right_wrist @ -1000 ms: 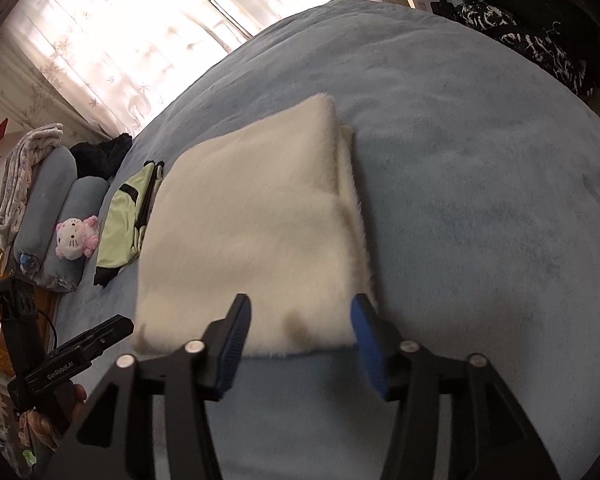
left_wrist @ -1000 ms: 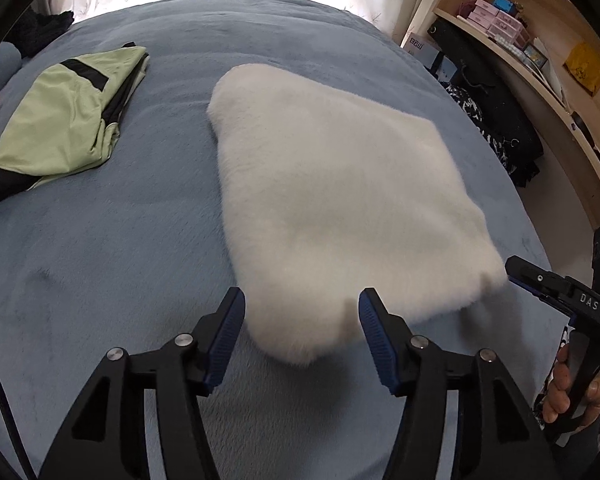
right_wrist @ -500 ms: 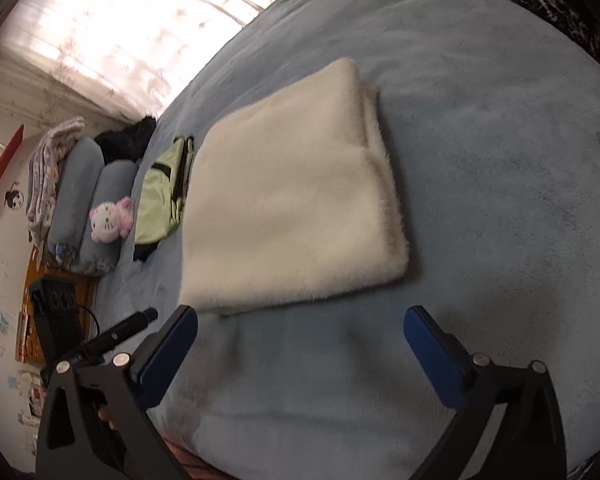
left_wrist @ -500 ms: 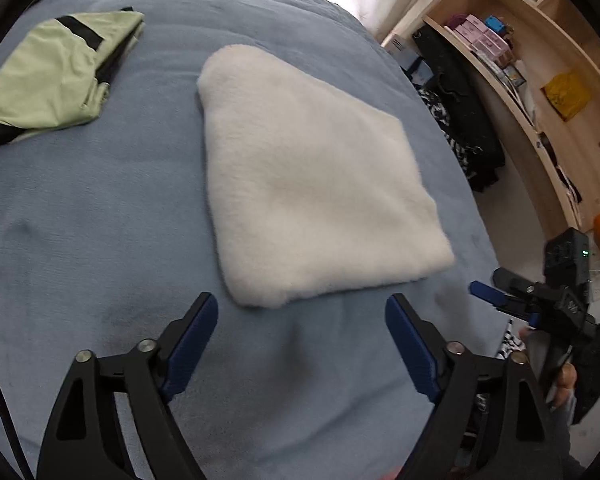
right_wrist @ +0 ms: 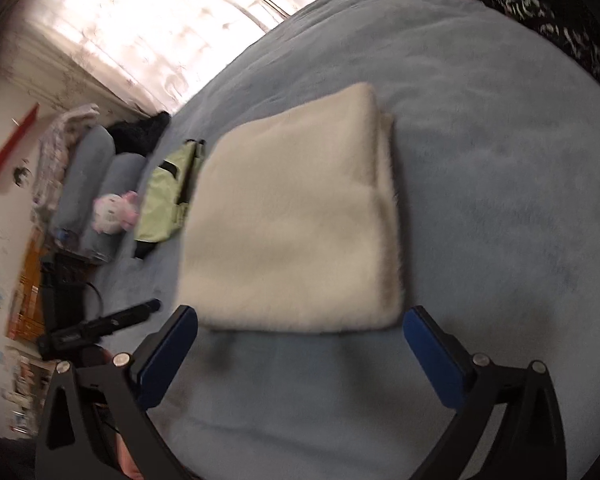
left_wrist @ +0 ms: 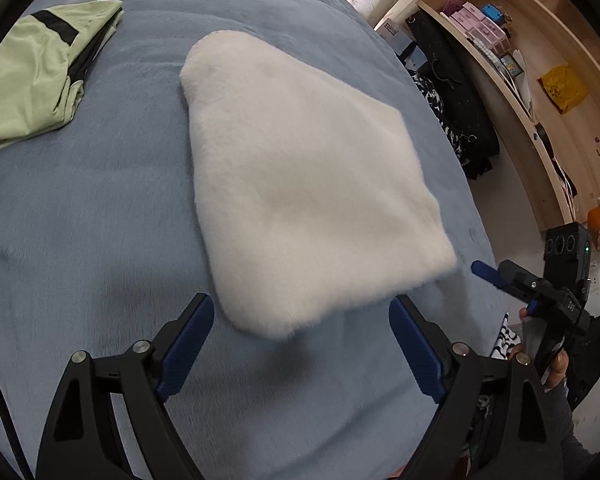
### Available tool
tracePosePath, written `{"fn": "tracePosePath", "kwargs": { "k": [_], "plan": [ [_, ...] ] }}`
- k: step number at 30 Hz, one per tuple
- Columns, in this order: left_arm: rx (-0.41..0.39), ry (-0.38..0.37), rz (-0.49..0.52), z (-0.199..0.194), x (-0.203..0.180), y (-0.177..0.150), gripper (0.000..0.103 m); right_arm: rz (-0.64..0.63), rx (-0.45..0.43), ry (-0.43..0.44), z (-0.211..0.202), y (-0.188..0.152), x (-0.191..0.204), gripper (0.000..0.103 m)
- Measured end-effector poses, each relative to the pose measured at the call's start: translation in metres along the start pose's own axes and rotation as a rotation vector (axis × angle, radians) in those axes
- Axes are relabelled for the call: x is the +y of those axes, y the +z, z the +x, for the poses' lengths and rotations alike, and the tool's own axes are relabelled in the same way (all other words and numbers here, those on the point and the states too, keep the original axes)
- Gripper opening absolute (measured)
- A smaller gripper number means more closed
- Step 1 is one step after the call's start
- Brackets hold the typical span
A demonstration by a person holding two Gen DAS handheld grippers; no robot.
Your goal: Fold large clothes
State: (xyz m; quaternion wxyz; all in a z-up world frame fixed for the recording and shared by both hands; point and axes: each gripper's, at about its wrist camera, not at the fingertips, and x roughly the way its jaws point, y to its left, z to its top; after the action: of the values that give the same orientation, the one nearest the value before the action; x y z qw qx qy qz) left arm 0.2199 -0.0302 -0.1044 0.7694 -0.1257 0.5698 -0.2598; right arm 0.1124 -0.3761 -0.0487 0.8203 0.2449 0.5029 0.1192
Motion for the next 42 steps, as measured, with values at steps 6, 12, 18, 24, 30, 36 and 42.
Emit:
{"fn": "tracePosePath", "kwargs": {
  "k": [6,12,18,24,30,36,42],
  "plan": [
    [0.013,-0.014,-0.012,0.025,0.012,0.026,0.088,-0.044,0.048,-0.095,0.027,0.034,-0.018,0.103],
    [0.029,-0.021,-0.036,0.051,0.023,0.042,0.088,-0.007,0.11,-0.003,0.058,0.056,-0.034,0.103],
    [0.028,0.002,-0.04,0.064,0.032,0.043,0.088,0.03,0.192,0.084,0.092,0.062,-0.051,0.103],
    [0.058,-0.045,-0.063,0.086,0.038,0.048,0.093,0.023,0.264,0.212,0.123,0.059,-0.051,0.103],
    [0.064,-0.08,-0.034,0.1,0.035,0.051,0.101,0.023,0.291,0.259,0.14,0.065,-0.051,0.103],
    [0.058,-0.072,-0.006,0.109,0.027,0.054,0.103,0.072,0.262,0.297,0.143,0.065,-0.056,0.103],
    [0.015,0.015,0.02,0.107,0.006,0.055,0.098,0.019,0.244,0.233,0.141,0.066,-0.042,0.102]
  ]
}}
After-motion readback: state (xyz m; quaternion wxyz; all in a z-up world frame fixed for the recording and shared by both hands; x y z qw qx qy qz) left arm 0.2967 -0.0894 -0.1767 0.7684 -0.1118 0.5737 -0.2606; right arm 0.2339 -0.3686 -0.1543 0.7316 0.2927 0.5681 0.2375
